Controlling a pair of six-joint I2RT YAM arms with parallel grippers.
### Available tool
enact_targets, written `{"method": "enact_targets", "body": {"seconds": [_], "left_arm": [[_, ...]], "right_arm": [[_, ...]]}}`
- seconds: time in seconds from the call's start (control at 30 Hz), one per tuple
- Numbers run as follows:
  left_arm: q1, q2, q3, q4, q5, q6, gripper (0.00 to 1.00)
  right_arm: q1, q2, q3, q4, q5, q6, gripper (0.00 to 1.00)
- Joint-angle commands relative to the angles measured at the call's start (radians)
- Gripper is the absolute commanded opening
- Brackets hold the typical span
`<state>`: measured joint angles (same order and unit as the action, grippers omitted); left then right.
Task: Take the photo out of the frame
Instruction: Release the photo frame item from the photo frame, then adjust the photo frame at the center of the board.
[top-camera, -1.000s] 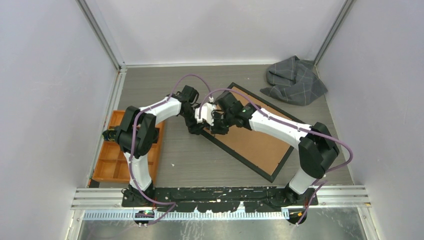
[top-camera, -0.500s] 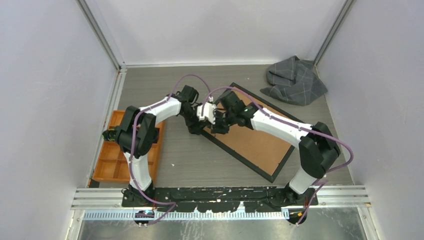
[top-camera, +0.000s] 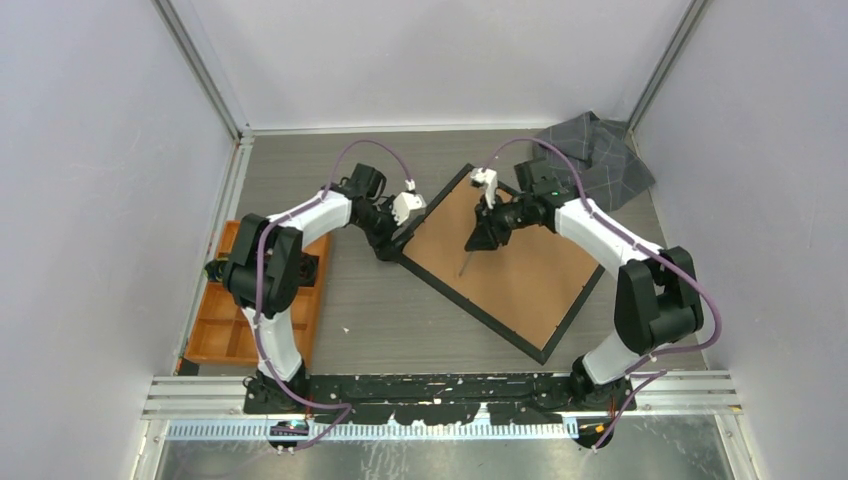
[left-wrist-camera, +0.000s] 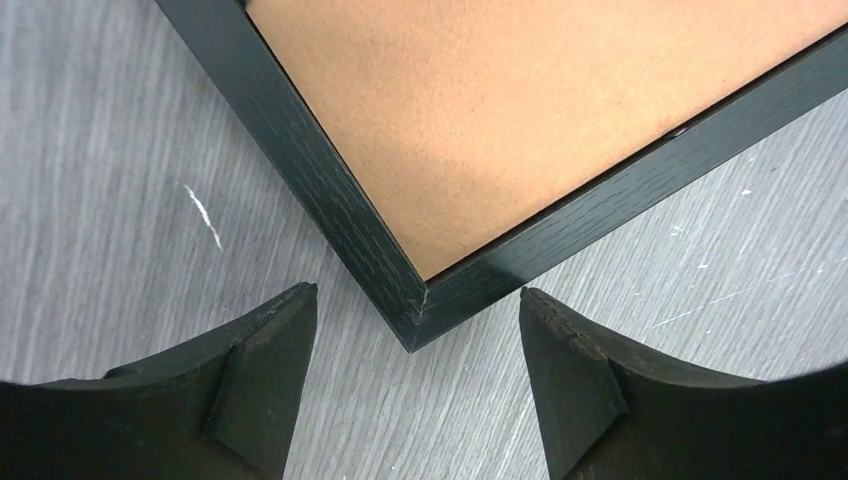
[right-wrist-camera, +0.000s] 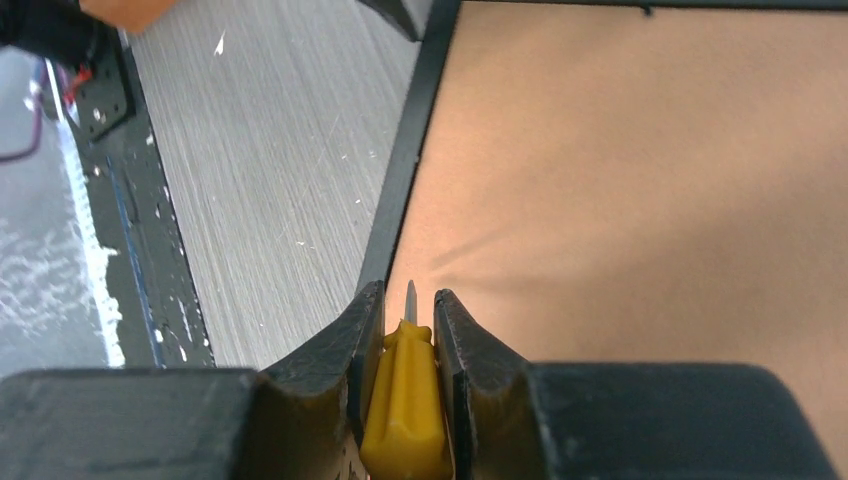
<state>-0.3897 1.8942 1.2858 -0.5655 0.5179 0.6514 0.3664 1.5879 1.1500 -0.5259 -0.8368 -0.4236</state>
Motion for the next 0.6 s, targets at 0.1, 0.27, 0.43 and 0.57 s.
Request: {"method": "enact_targets", "body": {"seconds": [0.1,0.27,0.43,0.57], "left_arm": [[0.002,-0.100,0.116,-0.015,-0.008,-0.074,0.76],[0.002,-0.028,0.250,-0.067,-0.052,-0.123,0.76],[0.000,0.057,0.357,-0.055,-0.033,-0.176,0.76],[-0.007,0.145,0.467,-0.052,-0.033,-0.246,0.76]], "right_arm": [[-0.138,-0.095,-0.044,0.167,-0.054,0.200,0.01],[-0.274,-0.189,-0.081,0.280,-0.014,0.323,0.01],[-0.425,-0.275,-0.114,0.322,0.108,0.402,0.01],[-0.500,-0.321,-0.104,0.277,0.184,0.479,0.01]]}}
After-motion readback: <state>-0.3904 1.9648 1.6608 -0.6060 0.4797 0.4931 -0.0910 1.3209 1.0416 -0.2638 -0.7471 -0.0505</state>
